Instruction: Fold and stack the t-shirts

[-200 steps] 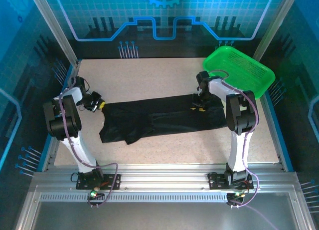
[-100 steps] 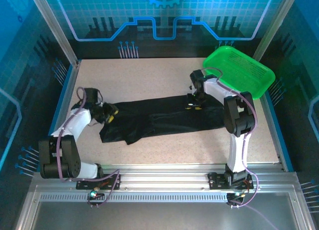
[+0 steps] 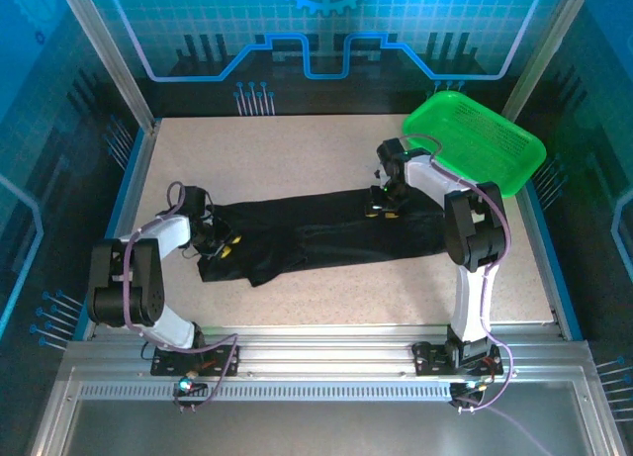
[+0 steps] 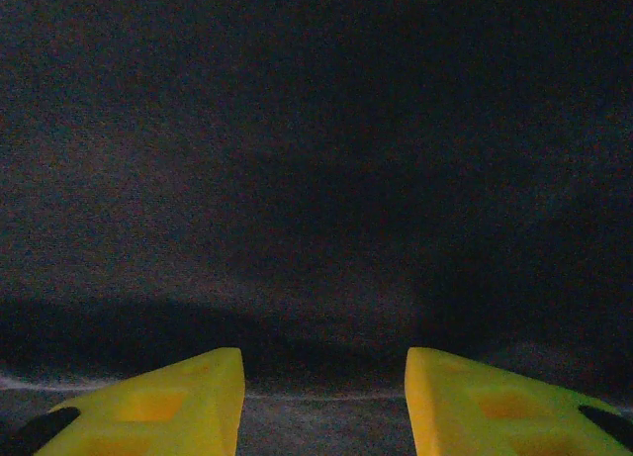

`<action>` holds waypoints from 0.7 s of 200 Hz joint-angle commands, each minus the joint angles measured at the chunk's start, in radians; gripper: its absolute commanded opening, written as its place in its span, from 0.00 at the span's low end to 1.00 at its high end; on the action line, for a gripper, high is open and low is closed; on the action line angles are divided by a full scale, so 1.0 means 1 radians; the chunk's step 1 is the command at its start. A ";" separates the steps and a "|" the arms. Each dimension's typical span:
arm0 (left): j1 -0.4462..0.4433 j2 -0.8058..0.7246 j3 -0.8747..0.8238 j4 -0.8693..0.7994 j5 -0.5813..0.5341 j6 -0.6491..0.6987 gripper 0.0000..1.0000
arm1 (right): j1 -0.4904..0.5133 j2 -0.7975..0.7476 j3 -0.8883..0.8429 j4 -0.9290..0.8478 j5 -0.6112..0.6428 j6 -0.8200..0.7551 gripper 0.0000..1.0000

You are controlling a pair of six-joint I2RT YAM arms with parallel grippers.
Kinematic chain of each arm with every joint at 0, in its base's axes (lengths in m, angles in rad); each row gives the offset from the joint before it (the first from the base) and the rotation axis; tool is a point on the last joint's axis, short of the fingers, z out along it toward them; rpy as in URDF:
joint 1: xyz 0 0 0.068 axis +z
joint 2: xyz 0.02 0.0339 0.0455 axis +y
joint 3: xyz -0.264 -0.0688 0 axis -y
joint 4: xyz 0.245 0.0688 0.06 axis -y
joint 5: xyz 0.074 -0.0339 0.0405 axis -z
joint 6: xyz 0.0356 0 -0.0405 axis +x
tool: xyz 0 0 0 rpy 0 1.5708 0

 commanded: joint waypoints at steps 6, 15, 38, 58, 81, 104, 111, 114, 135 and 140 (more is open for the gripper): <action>-0.001 -0.014 0.022 0.022 0.001 0.005 0.26 | -0.005 -0.022 -0.016 -0.003 -0.019 -0.003 0.48; -0.002 -0.030 0.030 0.010 0.003 -0.003 0.25 | -0.005 -0.021 -0.019 -0.003 -0.016 -0.003 0.48; -0.003 -0.052 0.041 -0.018 0.010 -0.011 0.25 | -0.007 -0.020 -0.022 0.000 -0.014 -0.001 0.48; -0.003 -0.041 0.047 -0.029 0.020 -0.010 0.24 | -0.007 -0.018 -0.021 0.002 -0.016 0.003 0.48; -0.004 -0.039 0.051 -0.024 0.024 -0.016 0.24 | -0.008 -0.015 -0.018 0.001 -0.019 0.003 0.47; -0.010 -0.030 0.054 -0.030 0.022 -0.004 0.22 | -0.007 -0.015 -0.020 0.003 -0.019 0.004 0.47; -0.010 -0.019 0.052 -0.031 0.022 0.001 0.21 | -0.008 -0.017 -0.023 0.002 -0.019 0.005 0.47; -0.010 -0.015 0.051 -0.031 0.023 0.005 0.20 | -0.008 -0.018 -0.023 0.004 -0.019 0.006 0.47; -0.010 0.009 0.049 -0.031 0.021 0.018 0.15 | -0.008 -0.020 -0.029 0.005 -0.019 0.005 0.47; -0.010 0.011 0.050 -0.030 0.018 0.018 0.13 | -0.007 -0.020 -0.031 0.005 -0.020 0.004 0.47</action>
